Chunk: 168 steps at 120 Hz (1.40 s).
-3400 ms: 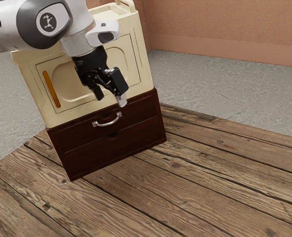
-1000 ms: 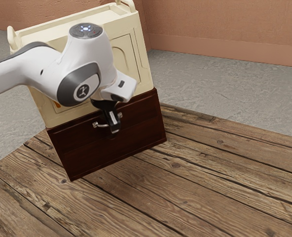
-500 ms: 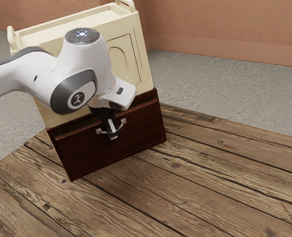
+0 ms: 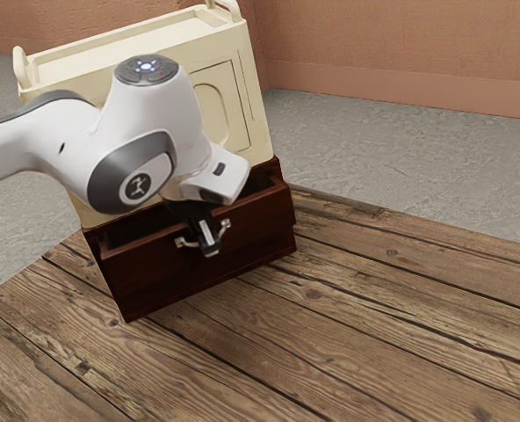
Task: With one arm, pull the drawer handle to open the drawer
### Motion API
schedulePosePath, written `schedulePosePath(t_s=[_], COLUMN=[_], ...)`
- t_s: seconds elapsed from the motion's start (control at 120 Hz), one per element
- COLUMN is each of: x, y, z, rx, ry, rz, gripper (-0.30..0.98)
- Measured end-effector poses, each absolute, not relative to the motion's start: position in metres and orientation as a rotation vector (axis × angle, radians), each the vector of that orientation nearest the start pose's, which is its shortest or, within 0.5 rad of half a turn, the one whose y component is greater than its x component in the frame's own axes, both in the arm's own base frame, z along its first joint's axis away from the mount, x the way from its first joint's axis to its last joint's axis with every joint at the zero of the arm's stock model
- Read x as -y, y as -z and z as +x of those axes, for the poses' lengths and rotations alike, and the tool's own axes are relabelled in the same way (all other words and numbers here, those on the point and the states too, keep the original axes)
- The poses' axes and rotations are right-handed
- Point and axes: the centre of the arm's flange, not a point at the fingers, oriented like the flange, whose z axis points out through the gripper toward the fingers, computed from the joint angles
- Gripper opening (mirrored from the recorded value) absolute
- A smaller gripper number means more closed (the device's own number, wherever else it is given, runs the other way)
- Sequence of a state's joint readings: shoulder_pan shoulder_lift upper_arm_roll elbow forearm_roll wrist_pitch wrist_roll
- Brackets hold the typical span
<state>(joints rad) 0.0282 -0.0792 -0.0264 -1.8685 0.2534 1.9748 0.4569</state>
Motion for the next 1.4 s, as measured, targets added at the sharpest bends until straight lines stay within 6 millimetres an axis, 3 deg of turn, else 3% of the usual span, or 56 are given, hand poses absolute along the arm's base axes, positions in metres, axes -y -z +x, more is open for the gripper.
schedulePosePath(t_s=[0.667,1.4], x=[0.027,0.081], y=[-0.563,-0.561], z=[0.522,0.498], rx=[-0.788,-0.826], ry=[0.214,0.232], rz=[-2.741,-2.721], gripper=[0.05,0.05])
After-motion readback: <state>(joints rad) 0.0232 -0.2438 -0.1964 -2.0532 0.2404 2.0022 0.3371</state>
